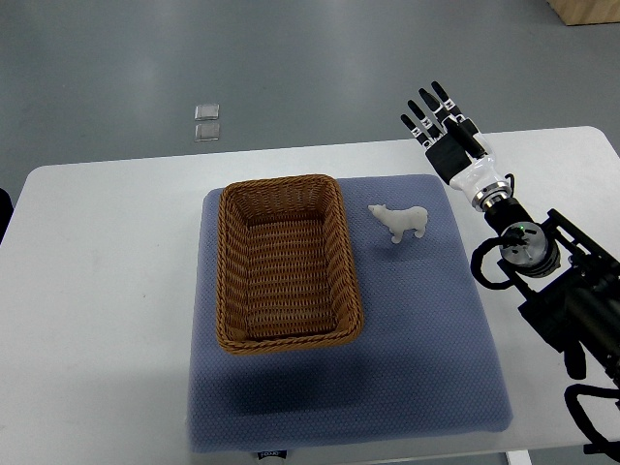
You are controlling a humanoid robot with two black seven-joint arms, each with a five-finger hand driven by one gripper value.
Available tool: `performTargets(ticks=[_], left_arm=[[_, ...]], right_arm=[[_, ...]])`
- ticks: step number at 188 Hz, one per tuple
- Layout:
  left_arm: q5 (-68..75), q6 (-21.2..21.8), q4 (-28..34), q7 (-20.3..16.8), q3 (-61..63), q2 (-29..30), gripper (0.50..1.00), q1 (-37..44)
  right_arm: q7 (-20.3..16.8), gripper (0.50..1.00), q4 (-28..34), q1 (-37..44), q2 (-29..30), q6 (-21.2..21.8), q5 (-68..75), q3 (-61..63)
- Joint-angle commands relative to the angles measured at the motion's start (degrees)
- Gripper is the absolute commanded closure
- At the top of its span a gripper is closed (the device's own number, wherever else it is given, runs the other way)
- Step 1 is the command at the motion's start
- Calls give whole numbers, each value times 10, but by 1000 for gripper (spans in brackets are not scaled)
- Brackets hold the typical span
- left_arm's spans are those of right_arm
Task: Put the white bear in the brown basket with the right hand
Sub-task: 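Reach the right hand forward over the white polar bear figurine, then lower the right hand and close its fingers around the white bear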
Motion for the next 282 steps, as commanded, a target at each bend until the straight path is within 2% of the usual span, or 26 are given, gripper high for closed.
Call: performTargets(ticks=[1, 56, 100, 122, 138, 159, 174, 191, 218, 282], left_arm=[[0, 0, -1, 0, 1, 0, 500, 0], [0, 0, -1, 0, 2, 0, 500, 0], [1, 0, -1, 0, 1, 0, 500, -1], [1, 0, -2, 0, 1, 0, 500, -1], [1, 0, -3, 0, 1, 0, 500, -1], [1, 0, -3, 0, 1, 0, 500, -1], [1, 0, -3, 0, 0, 0, 500, -1], [0, 0, -1, 0, 1, 0, 500, -1], [0, 0, -1, 0, 1, 0, 500, -1], [1, 0, -2, -1, 2, 0, 500, -2]], right_arm=[[0, 574, 0, 0, 0, 0, 0, 0], [-7, 574, 1, 8, -6, -6, -12, -5], [-50, 574, 1, 64, -64, -12, -129, -104], [-65, 574, 4, 127, -109, 6, -226, -182], [-84, 574, 13, 184, -150, 47, -324, -267], [-129, 574, 38, 267, -189, 84, -458, -397], [-161, 572, 79, 330, -215, 114, -523, -490], [-190, 572, 94, 367, -217, 117, -531, -543], [-197, 572, 93, 363, -203, 114, -527, -546], [-193, 579, 92, 311, -176, 54, -535, -547]])
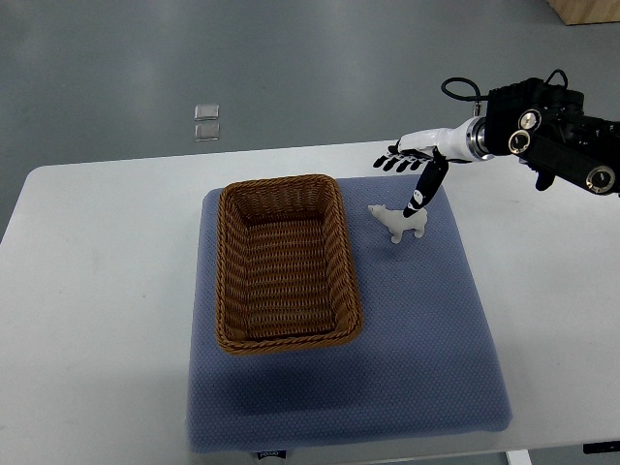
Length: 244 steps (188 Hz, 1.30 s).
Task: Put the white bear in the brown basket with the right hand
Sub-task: 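Lower the right hand and close its fingers around the white bear, then lift the bear with the right hand and carry it over the basket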
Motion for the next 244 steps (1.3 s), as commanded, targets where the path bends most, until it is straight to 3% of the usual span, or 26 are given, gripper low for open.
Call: performTargets(ticks=[1, 58, 95, 136, 157, 175, 181, 190, 244], left_arm=[[0, 0, 0, -1, 1, 0, 500, -1], [0, 0, -1, 0, 0, 0, 500, -2], [0, 0, 0, 0, 0, 0, 500, -2], [0, 0, 0, 0, 0, 0, 500, -1], [0, 0, 1, 0, 0, 0, 500, -2], [0, 0, 1, 0, 0, 0, 500, -2], [-1, 0, 1, 0, 0, 0, 500, -1], [-1, 0, 1, 0, 0, 0, 500, -2], [-1, 0, 1, 0, 1, 0, 500, -1]], right_arm=[[1, 579, -1, -14, 8, -14, -5, 0], [2, 593, -12, -44, 21, -51, -9, -6], [8, 634, -20, -57, 22, -59, -16, -9], [11, 740, -20, -65, 27, -60, -35, -9], [11, 758, -20, -67, 29, -60, -36, -9], [13, 863, -21, -67, 29, -60, -45, -9], [16, 936, -21, -66, 29, -60, -48, -9], [16, 999, -21, -65, 28, -60, -51, -9], [17, 1000, -5, -26, 8, -49, -45, -6]])
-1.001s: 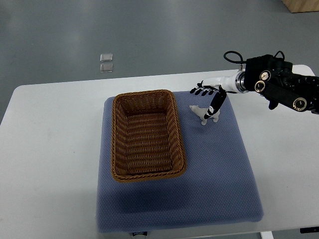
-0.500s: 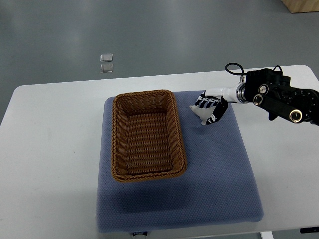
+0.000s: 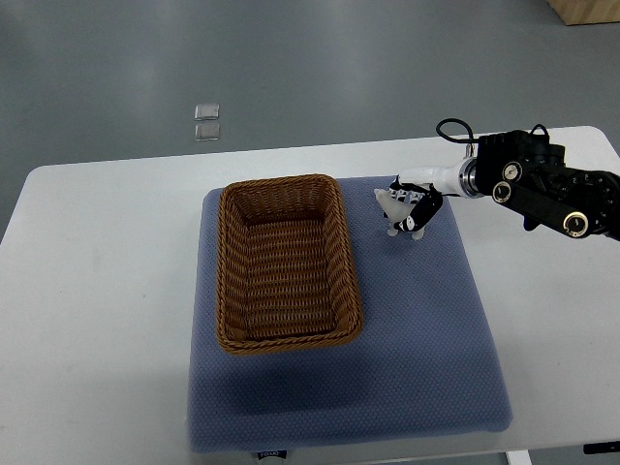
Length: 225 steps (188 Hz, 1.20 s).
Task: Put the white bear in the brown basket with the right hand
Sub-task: 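Lift the bear with the right hand and carry it over the basket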
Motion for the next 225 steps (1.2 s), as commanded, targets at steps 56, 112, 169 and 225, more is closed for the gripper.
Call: performTargets(ticks=[56, 112, 169, 225], left_arm=[[1, 0, -1, 0, 1, 0, 500, 0], [0, 0, 0, 0, 1, 0, 500, 0], [0, 0, 1, 0, 1, 0, 500, 0], [0, 0, 0, 0, 1, 0, 500, 0]], right_arm=[[-2, 1000, 82, 128, -63, 54, 36, 5], [40, 1000, 167, 177, -39, 50, 153, 8], [46, 1000, 130, 141, 76, -4, 140, -34], [62, 1000, 46, 57, 167, -33, 69, -40]])
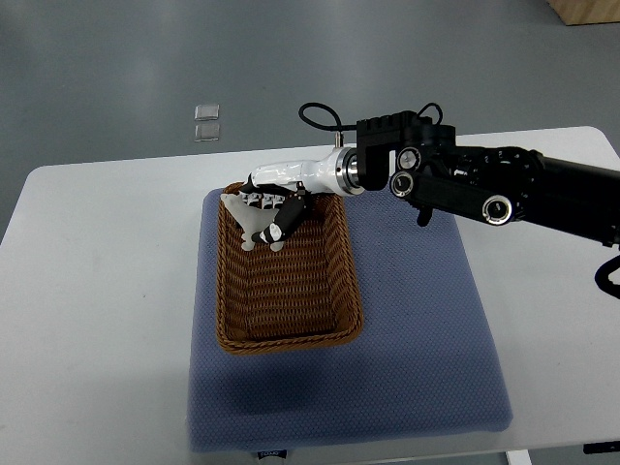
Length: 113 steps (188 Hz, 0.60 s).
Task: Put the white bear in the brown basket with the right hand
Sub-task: 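Lift the bear with the right hand and carry it over the basket, then lower the bear into the basket and open the right hand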
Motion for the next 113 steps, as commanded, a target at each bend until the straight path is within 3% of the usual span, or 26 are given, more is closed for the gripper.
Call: performTargets(ticks=[1, 71, 89, 113], left_arm=[[0, 0, -1, 0, 0, 0, 500, 0], [0, 0, 2, 0, -1, 0, 500, 0], [0, 0, 2, -1, 0, 0, 500, 0], [0, 0, 3, 0, -1, 0, 500, 0]], right_arm=[[5, 1000, -24, -23, 27, -6, -27, 0], [17, 1000, -81, -69, 60, -26, -90, -1], [18, 946, -83, -71, 60, -26, -92, -1], [18, 760, -83, -72, 59, -22, -92, 0]])
